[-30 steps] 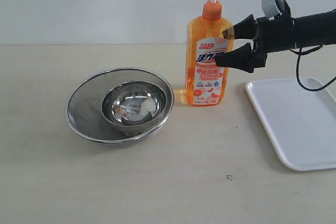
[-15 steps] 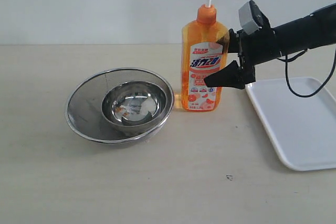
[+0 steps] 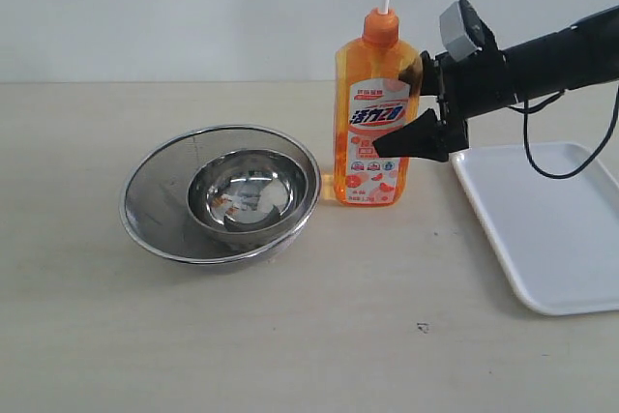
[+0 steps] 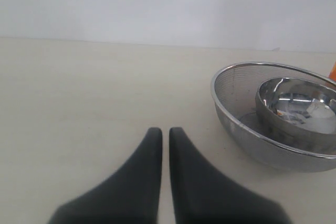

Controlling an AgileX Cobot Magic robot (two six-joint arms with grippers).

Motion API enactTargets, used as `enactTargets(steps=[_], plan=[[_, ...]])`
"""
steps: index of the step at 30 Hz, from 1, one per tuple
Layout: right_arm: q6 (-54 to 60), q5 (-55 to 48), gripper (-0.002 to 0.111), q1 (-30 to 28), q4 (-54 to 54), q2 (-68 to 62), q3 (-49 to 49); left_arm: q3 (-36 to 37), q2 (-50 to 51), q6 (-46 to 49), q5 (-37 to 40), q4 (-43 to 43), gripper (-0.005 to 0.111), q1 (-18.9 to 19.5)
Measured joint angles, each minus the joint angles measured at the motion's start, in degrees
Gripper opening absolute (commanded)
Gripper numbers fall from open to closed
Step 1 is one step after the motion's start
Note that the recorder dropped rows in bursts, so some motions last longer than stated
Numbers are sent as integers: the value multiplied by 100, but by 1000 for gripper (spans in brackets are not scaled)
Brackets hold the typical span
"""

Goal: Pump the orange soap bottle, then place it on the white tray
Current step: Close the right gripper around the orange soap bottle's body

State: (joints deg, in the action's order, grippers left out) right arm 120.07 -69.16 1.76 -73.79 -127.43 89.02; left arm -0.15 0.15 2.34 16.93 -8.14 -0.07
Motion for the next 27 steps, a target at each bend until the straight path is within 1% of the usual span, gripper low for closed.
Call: enactTargets(steps=[5, 12, 21, 23, 24, 26, 27], plan=[[118, -11, 105, 36, -145, 0, 0, 0, 0, 0, 0, 0, 5, 0], [129, 4, 105, 308, -193, 0, 0, 0, 0, 0, 0, 0, 5, 0], [129, -7, 105, 335, -300, 0, 0, 0, 0, 0, 0, 0, 5, 0], [114, -7, 100, 335, -337, 0, 0, 0, 0, 0, 0, 0, 5, 0], [89, -7, 93, 338, -341, 0, 0, 0, 0, 0, 0, 0, 5, 0], [56, -7, 74, 338, -364, 0, 0, 0, 0, 0, 0, 0, 5, 0], [56, -7, 58, 338, -364, 0, 0, 0, 0, 0, 0, 0, 5, 0]])
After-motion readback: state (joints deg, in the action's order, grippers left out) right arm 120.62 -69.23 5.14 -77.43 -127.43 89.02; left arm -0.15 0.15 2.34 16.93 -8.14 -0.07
